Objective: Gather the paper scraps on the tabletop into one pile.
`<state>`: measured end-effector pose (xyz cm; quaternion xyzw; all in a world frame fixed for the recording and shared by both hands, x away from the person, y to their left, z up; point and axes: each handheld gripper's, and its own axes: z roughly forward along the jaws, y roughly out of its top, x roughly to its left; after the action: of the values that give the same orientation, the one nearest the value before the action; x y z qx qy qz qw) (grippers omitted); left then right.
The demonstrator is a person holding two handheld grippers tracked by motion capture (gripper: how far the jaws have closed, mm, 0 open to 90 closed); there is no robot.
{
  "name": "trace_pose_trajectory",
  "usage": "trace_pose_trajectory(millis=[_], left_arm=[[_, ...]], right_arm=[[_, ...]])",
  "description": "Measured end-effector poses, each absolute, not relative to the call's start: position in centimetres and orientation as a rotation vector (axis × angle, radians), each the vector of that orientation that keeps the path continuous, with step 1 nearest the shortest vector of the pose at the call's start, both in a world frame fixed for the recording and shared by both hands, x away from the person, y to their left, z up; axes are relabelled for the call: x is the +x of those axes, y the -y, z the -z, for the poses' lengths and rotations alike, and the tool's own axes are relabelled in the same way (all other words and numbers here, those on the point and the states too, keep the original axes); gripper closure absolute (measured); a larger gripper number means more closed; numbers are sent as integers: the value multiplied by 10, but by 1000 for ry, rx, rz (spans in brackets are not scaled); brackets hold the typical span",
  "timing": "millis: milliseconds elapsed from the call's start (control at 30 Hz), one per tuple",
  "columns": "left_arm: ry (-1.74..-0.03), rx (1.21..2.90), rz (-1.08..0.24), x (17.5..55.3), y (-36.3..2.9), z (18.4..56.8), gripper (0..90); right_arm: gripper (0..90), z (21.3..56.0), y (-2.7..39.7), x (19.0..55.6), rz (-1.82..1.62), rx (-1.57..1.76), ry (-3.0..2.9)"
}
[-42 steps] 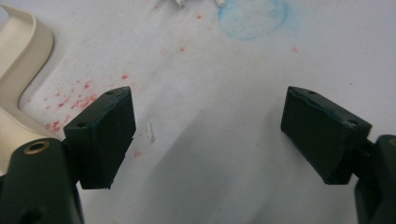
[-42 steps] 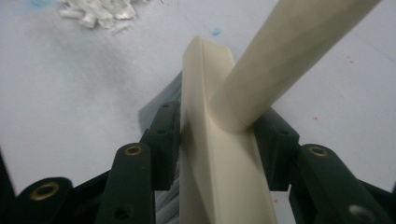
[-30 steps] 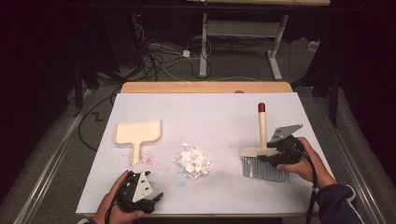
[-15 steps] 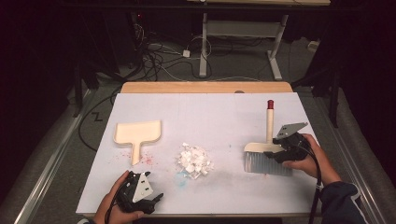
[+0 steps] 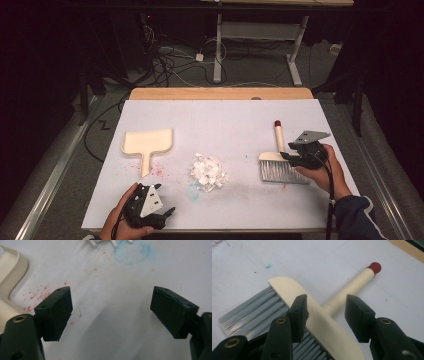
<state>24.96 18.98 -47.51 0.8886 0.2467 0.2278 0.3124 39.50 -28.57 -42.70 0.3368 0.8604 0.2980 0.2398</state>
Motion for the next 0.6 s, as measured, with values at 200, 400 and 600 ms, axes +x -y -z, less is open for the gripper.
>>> trace_pose_trajectory(millis=[200, 400, 600], left_arm=[[-651, 2327, -618, 248, -190, 473, 170], [-649, 2322, -623, 246, -189, 471, 170], [-653, 2323, -629, 246, -190, 471, 170]], right_arm=[[429, 423, 278, 387, -863, 927, -2274], [282, 414, 274, 375, -960, 927, -2165], [234, 404, 272, 360, -1033, 921, -2052]])
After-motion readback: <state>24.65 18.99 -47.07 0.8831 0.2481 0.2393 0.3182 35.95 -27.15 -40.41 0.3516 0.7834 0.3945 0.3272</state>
